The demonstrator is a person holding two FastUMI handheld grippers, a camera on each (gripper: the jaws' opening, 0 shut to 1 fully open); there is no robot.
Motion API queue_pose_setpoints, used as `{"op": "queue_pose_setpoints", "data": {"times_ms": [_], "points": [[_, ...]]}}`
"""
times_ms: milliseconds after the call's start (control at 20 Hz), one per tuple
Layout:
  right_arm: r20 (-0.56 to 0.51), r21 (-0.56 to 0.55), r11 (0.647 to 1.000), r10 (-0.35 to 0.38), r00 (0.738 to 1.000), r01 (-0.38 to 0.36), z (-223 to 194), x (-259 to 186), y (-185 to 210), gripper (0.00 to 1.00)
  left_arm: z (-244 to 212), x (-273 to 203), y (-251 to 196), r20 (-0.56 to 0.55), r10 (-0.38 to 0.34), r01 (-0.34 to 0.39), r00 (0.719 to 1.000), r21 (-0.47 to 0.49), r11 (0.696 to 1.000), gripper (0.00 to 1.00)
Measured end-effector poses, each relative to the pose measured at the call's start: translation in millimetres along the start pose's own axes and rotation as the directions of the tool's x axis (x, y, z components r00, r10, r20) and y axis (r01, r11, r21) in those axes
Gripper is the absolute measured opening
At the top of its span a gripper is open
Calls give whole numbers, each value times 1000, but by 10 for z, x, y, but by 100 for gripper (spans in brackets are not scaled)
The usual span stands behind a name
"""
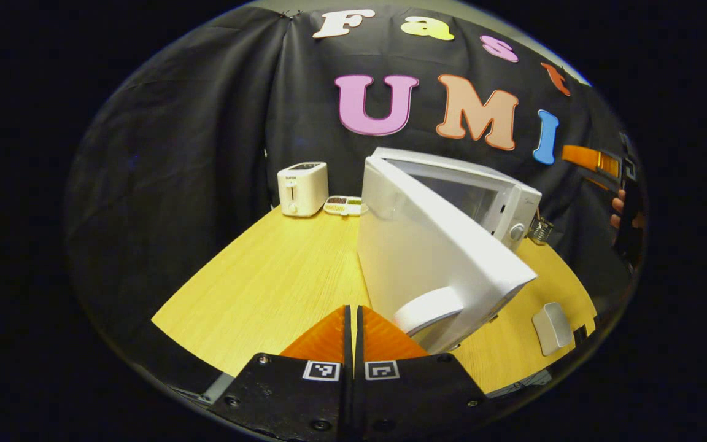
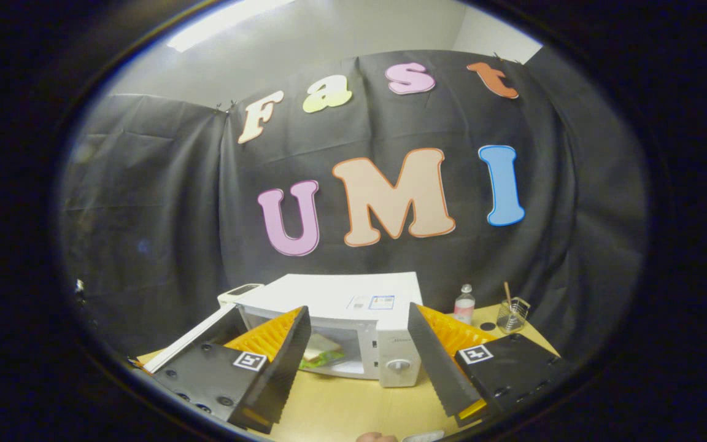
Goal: Open the microwave oven with the left hand, put the food in, and close the microwave oven.
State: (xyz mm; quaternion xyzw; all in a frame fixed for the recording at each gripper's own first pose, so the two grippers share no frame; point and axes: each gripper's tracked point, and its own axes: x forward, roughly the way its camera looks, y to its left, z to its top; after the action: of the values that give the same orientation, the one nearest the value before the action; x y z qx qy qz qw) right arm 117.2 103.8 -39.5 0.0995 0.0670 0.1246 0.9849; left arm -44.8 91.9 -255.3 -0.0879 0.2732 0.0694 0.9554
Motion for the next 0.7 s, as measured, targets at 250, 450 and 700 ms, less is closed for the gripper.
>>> {"op": "queue_pose_setpoints", "data": {"times_ms": [250, 450, 700], "points": [[72, -62, 998, -21, 997, 25, 280, -114, -146, 86, -69, 19, -136, -9, 0, -1, 1000, -19, 1000, 1], [97, -96, 994, -44, 994, 53, 326, -191, -257, 97, -69, 57, -282, -14, -20, 20, 1000, 12, 1000, 1], [103, -157, 985, -59, 993, 75, 344, -282, -367, 86, -63, 173, -541, -24, -57, 57, 998, 24, 998, 1]]}}
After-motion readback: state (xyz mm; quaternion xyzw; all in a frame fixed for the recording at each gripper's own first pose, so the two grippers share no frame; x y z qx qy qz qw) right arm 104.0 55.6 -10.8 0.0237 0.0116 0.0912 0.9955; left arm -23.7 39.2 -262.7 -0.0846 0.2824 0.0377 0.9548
